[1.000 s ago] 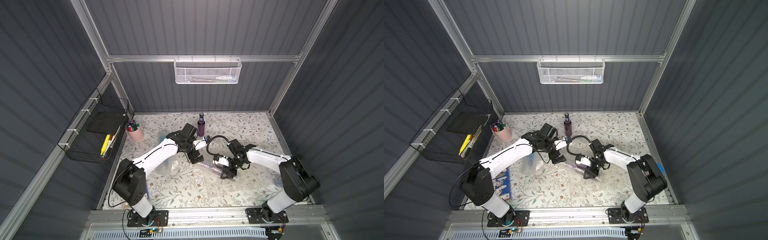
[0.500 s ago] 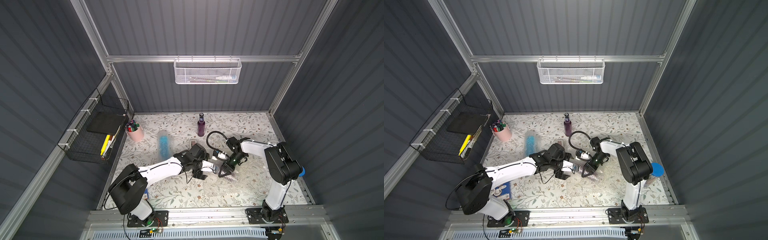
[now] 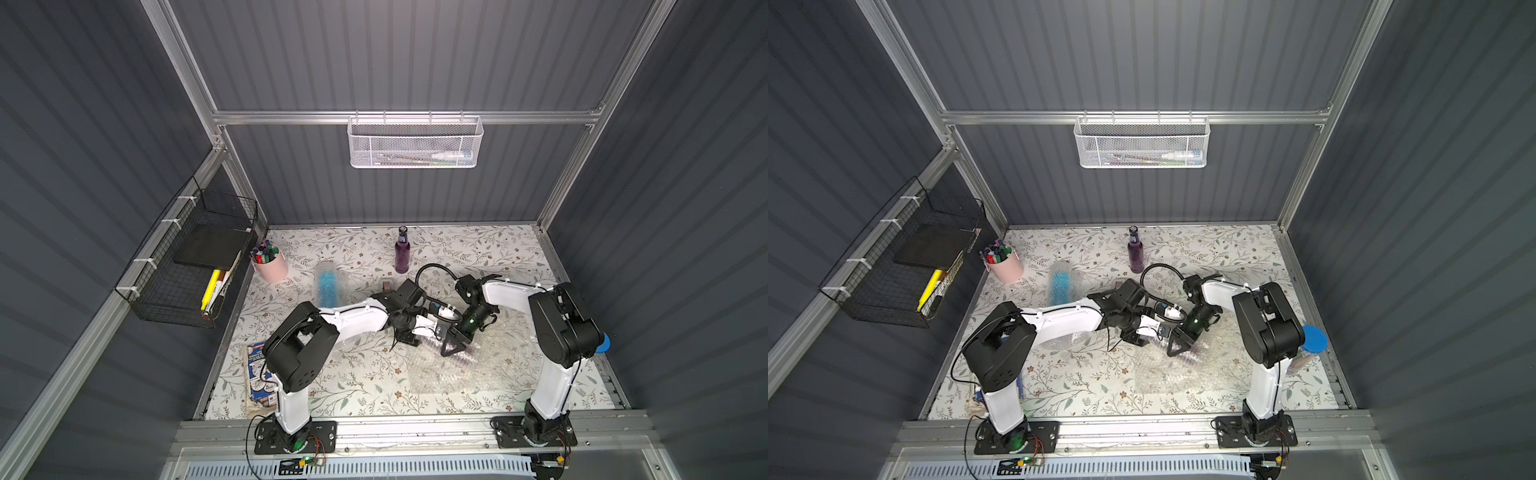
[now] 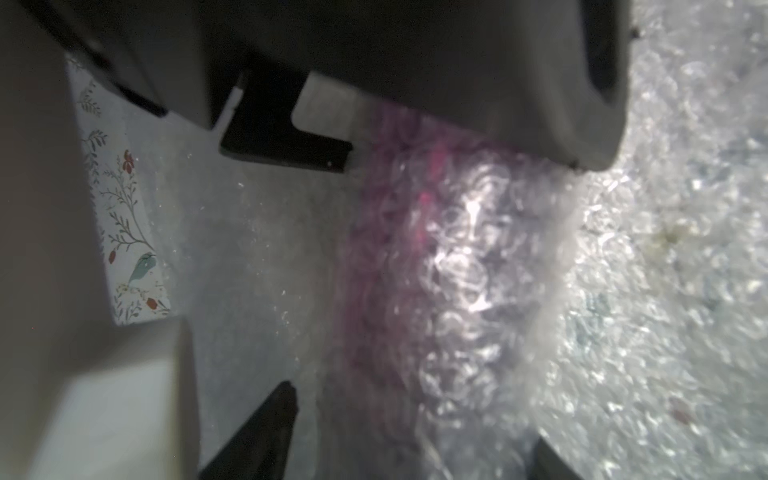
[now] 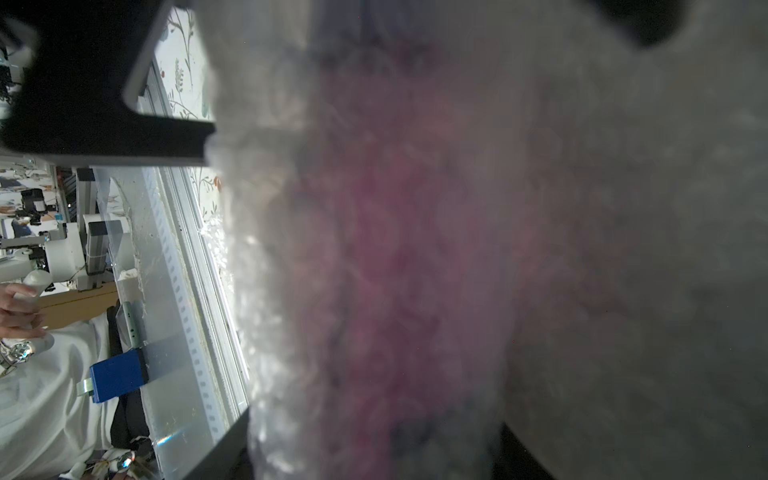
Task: Wrap wine bottles in bubble wrap
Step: Wrap the wine bottle in bubble wrap.
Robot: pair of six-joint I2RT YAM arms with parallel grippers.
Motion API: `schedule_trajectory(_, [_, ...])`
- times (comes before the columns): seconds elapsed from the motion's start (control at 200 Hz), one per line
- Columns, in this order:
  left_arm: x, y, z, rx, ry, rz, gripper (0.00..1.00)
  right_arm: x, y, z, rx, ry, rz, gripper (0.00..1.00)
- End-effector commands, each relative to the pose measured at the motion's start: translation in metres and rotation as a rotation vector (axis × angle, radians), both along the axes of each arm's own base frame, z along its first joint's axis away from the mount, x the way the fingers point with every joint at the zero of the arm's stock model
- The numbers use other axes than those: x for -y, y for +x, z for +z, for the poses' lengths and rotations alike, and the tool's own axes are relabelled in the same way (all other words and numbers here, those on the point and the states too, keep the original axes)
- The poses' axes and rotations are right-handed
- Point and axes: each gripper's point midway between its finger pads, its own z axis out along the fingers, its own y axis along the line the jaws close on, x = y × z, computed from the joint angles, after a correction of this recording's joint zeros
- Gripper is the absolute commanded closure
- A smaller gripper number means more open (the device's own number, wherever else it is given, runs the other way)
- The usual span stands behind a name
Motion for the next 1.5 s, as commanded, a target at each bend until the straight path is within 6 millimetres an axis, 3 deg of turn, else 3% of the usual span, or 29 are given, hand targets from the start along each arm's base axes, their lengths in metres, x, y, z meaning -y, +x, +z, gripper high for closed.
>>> schedule_trajectory(0.0, [0.010, -0.009, -0.008, -0.080, 0.043, 0.006, 0.42, -0.015, 0.000, 0.011, 0.011, 0.068, 0.021, 0.34])
schedule_trajectory(0.18, [0.002, -0.017, -0.018, -0.174, 0.083, 0.042, 0.42, -0.015, 0.006, 0.019, 0.071, 0.064, 0.013, 0.29])
schedule_trajectory(0.34, [-0.004, -0.021, -0.025, -0.234, 0.110, 0.066, 0.42, -0.013, 0.014, 0.044, 0.169, 0.068, -0.006, 0.23])
schedule_trajectory(0.6, [-0.010, -0.020, -0.033, -0.301, 0.126, 0.100, 0.42, 0.012, 0.011, 0.061, 0.282, -0.029, -0.034, 0.18])
schedule_trajectory(0.615, [-0.002, -0.013, -0.024, -0.286, 0.102, 0.101, 0.42, 0.014, 0.012, 0.062, 0.291, -0.035, -0.036, 0.18])
schedule_trajectory(0.66, [0.000, -0.012, -0.020, -0.305, 0.092, 0.105, 0.42, 0.020, 0.012, 0.066, 0.317, -0.046, -0.044, 0.18])
schedule_trajectory(0.855, [-0.003, -0.018, -0.016, -0.437, 0.097, 0.120, 0.42, 0.047, 0.020, 0.081, 0.615, -0.108, -0.096, 0.18])
schedule_trajectory(0.976, [-0.001, -0.021, -0.015, -0.537, 0.103, 0.153, 0.43, 0.054, 0.010, 0.091, 0.818, -0.062, -0.052, 0.17])
schedule_trajectory(1.081, [0.003, -0.019, -0.009, -0.618, 0.102, 0.188, 0.44, 0.042, -0.005, 0.089, 0.992, 0.028, 0.038, 0.14])
schedule_trajectory(1.216, [0.004, -0.023, -0.003, -0.761, 0.141, 0.239, 0.45, 0.038, -0.003, 0.078, 1.241, -0.036, 0.138, 0.12])
schedule_trajectory(1.496, [0.001, -0.032, -0.003, -0.906, 0.187, 0.297, 0.45, 0.015, 0.027, 0.052, 1.318, -0.147, 0.270, 0.13])
